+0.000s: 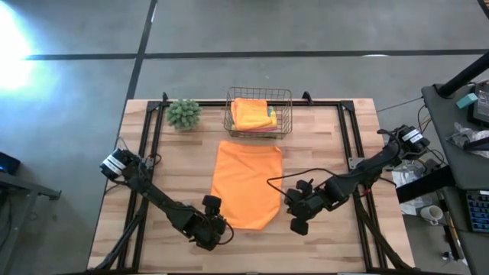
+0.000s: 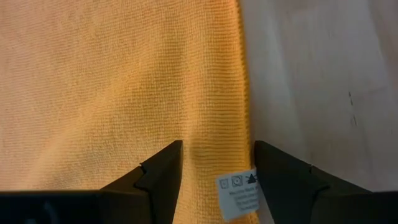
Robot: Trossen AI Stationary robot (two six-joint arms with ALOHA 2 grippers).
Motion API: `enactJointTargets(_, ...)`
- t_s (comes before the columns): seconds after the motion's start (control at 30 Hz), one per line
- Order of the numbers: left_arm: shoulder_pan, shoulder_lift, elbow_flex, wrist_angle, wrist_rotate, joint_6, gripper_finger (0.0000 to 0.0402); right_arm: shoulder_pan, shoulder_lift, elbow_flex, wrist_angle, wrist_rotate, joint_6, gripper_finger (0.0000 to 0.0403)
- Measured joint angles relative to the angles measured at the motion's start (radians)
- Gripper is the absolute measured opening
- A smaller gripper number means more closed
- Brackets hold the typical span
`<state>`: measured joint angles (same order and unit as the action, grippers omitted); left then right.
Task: Fold microfiber towels
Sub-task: Fold the orange towel
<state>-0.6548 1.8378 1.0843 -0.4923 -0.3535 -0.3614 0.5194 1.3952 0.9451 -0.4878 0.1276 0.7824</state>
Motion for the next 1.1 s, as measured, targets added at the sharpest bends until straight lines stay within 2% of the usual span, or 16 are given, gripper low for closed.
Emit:
enactJointTargets(0.33, 0.028, 0.003, -0.009, 0.007, 0.002, -0.019, 0.0174, 0.0, 0.0, 0.0, 0.042, 0.003, -0.001, 0.0018)
enactJointTargets(0.57, 0.074, 0.002, -0.044, 0.065, -0.001, -0.077, 0.0086, 0.021, 0.006, 0.0, 0.208, 0.001, -0.104, 0.0018)
enactJointTargets(0.77, 0.078, 0.004, -0.052, 0.122, -0.003, -0.08, 0.0008, 0.03, 0.029, 0.0, 0.264, 0.0, -0.102, 0.0018)
enactJointTargets(1.1, 0.087, -0.081, -0.025, 0.109, 0.134, -0.241, 0.0002, 0.03, 0.041, 0.0, 0.271, -0.06, -0.103, 0.0019)
